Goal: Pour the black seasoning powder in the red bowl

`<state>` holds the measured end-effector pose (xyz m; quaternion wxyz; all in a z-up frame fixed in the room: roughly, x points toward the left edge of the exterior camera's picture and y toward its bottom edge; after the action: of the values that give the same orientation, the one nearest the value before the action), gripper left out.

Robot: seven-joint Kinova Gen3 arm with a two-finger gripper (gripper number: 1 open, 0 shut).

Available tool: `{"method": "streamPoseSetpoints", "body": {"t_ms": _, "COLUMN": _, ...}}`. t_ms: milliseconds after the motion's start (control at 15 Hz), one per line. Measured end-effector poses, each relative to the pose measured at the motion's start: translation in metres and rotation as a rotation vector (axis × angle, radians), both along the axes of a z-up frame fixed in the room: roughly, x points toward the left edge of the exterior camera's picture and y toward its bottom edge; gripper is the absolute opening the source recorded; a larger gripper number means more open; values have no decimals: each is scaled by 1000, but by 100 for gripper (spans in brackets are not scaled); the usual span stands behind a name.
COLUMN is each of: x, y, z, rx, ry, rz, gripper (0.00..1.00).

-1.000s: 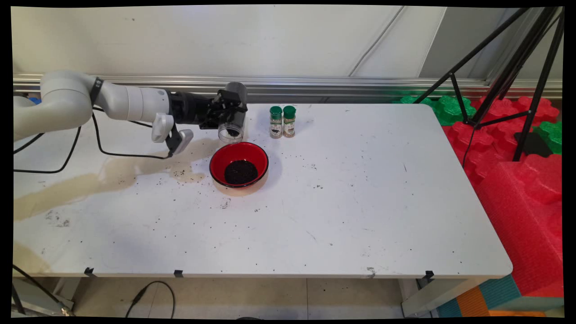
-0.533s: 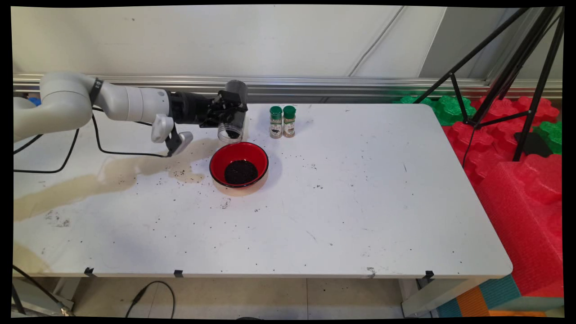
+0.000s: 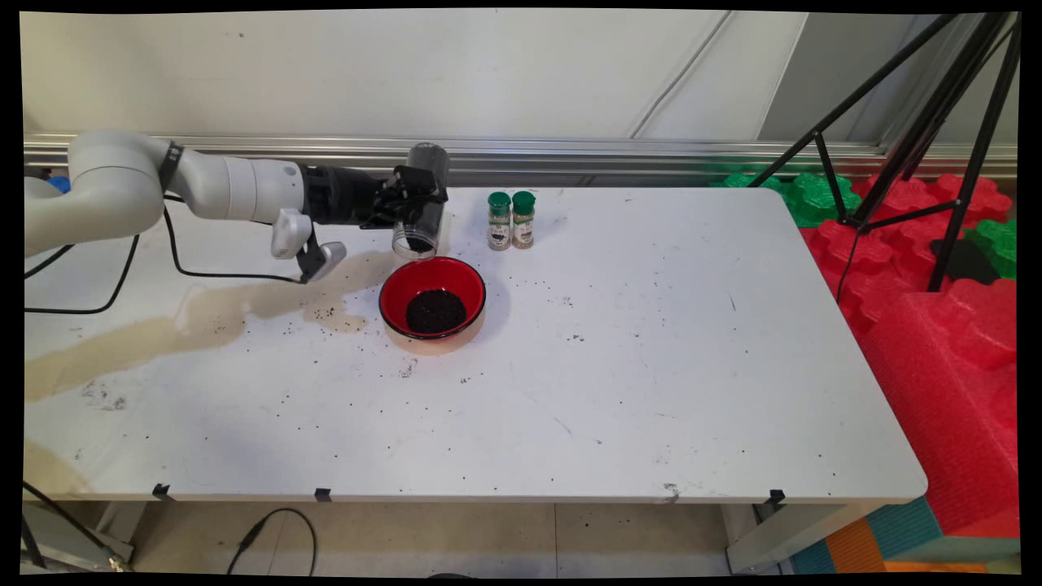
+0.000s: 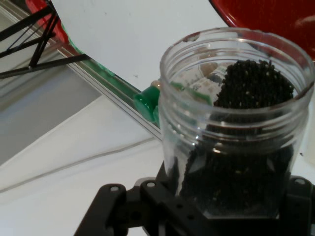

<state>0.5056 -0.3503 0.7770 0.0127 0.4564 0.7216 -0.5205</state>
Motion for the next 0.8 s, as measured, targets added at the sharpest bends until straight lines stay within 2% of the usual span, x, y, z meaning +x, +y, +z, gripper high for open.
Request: {"method": "streamPoseSetpoints", "body": {"t_ms": 800, "x": -4, "y": 5, "z": 3, "rx": -48, "ry": -48, "rz": -51, "gripper": 0}}
